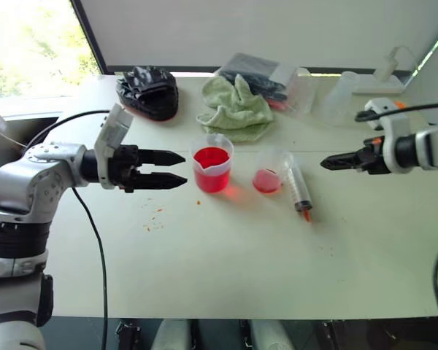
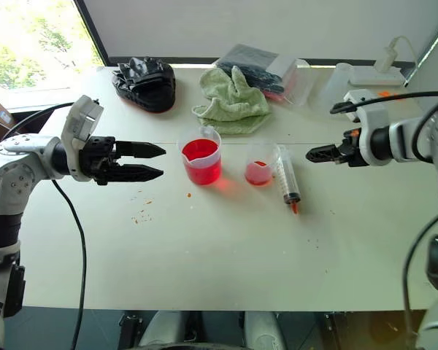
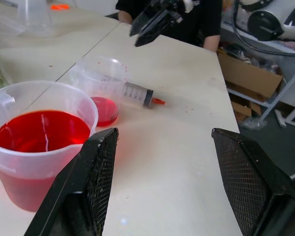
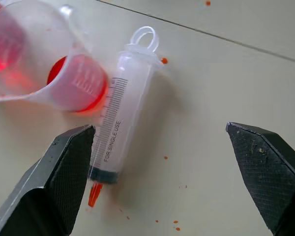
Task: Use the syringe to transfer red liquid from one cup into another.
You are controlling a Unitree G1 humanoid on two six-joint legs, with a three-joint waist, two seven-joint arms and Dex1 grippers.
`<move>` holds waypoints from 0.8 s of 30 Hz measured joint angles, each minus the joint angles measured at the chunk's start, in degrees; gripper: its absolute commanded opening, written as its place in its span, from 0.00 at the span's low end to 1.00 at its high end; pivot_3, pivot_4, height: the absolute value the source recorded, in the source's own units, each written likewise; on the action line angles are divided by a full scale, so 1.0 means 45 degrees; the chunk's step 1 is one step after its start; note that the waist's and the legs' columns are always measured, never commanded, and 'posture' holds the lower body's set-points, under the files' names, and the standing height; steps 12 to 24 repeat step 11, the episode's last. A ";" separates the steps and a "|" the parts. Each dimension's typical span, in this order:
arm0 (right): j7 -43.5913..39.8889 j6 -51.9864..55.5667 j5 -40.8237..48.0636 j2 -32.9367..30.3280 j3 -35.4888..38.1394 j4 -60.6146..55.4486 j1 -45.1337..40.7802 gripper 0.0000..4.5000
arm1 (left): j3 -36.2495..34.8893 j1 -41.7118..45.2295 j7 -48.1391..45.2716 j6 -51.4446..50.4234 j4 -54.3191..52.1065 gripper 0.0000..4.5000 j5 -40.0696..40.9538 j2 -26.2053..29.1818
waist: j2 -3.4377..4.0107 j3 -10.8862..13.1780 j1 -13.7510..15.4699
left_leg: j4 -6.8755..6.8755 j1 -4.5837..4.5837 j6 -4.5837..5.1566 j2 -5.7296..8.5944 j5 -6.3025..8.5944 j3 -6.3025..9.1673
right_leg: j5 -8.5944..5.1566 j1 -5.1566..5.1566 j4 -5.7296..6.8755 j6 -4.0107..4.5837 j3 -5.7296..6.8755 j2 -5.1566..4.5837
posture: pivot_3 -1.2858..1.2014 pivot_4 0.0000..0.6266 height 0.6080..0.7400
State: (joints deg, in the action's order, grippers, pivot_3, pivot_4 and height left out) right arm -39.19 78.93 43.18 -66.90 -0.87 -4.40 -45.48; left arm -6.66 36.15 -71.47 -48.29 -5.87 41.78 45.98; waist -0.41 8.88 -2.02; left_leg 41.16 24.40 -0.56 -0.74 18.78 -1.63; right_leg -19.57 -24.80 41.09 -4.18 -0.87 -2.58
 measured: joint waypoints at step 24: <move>-0.5696 -0.5031 -0.0132 -0.1870 0.3386 -0.2633 0.5727 0.99 | -0.1274 -0.1707 0.1668 -0.0780 -0.1887 0.71 0.1059 0.0413 | -0.0001 0.0001 0.0272 | 0.0031 -0.0047 -0.0001 -0.0003 -0.0001 -0.0002 | 0.0001 0.0042 -0.0016 -0.0001 -0.0003 -0.0005 | 0.52 0.24 0.78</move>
